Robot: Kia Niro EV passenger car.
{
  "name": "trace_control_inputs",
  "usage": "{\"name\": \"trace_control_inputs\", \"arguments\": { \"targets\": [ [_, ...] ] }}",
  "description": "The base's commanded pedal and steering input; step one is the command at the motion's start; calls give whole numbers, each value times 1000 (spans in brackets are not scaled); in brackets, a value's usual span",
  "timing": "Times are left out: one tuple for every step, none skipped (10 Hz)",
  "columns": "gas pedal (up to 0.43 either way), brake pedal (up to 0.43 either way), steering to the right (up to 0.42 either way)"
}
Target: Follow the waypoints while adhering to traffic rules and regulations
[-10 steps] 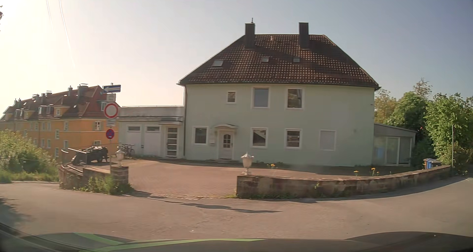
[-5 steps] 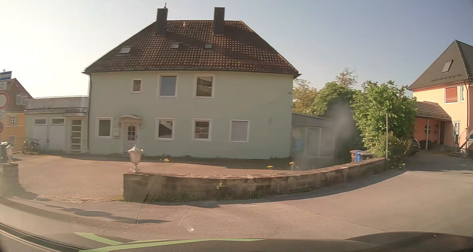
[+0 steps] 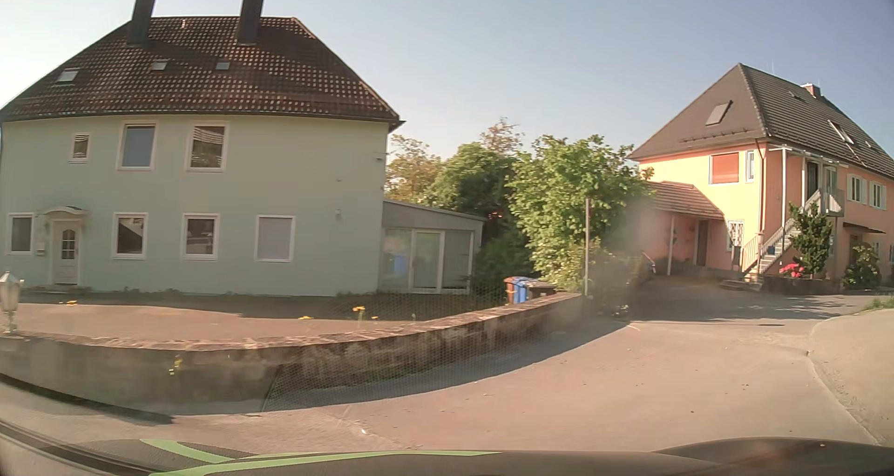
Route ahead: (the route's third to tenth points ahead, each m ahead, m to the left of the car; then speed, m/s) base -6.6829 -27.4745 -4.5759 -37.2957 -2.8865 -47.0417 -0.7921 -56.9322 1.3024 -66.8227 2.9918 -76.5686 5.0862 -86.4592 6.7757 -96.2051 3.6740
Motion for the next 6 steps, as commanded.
{"name": "trace_control_inputs", "arguments": {
  "targets": [
    [0,0,577],
    [0,0,559],
    [0,0,545],
    [0,0,539],
    [0,0,538],
    [0,0,536]
  ]
}}
